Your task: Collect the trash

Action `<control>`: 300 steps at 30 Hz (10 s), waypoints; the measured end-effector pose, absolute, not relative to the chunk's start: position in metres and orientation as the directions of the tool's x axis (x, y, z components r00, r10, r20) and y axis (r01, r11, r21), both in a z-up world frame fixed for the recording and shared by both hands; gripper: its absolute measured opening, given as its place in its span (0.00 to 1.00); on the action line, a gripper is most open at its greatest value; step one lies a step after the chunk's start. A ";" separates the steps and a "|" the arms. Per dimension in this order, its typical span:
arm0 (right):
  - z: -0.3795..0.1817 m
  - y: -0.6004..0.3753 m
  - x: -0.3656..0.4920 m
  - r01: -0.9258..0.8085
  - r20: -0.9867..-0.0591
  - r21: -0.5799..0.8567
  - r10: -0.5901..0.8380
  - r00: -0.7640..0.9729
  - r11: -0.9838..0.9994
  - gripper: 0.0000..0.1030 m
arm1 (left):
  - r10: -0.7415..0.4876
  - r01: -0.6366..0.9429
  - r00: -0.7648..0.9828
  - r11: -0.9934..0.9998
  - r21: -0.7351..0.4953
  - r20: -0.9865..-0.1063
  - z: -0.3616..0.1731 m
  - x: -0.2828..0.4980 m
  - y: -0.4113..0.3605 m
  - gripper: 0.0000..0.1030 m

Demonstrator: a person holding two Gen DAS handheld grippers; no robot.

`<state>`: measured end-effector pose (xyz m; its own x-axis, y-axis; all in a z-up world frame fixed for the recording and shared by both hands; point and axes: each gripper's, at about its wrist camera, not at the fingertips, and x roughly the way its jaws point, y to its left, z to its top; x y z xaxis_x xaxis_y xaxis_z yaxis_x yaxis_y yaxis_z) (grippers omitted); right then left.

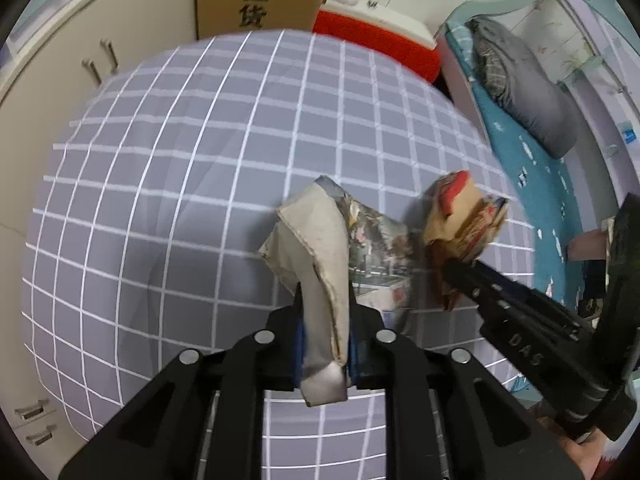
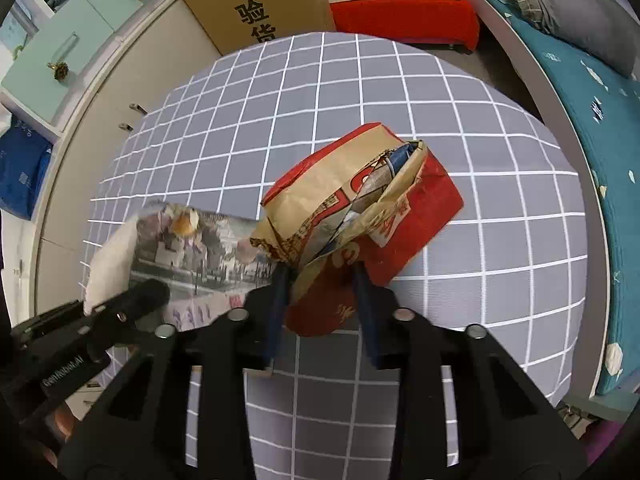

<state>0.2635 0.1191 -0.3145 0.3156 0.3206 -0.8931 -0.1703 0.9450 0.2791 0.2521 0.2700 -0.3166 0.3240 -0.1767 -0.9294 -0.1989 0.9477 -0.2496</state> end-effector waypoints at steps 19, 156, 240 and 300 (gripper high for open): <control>-0.260 0.028 0.251 -0.104 -0.785 0.504 0.505 0.358 0.857 0.07 | -0.152 -0.120 0.474 0.965 -0.235 -0.867 -0.227 0.245 0.208 0.14; -0.042 -0.172 0.006 -0.109 -0.372 0.213 0.184 0.910 0.971 0.83 | -0.115 0.133 0.852 0.991 0.000 -0.511 -0.009 0.037 0.001 0.88; -0.015 -0.148 -0.089 -0.024 -0.292 0.183 0.078 0.953 0.983 0.90 | -0.154 0.177 0.906 0.984 0.020 -0.395 0.029 -0.045 0.021 0.94; -0.024 -0.139 -0.067 -0.038 -0.321 0.167 0.090 0.943 0.985 0.91 | -0.144 0.161 0.903 0.987 0.010 -0.404 0.019 -0.041 0.021 0.94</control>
<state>-0.0670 -0.1390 -0.0243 0.9428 0.0903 -0.3210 -0.0377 0.9853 0.1667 -0.0405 0.0211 0.0193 0.9032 -0.1436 -0.4045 0.1614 0.9868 0.0100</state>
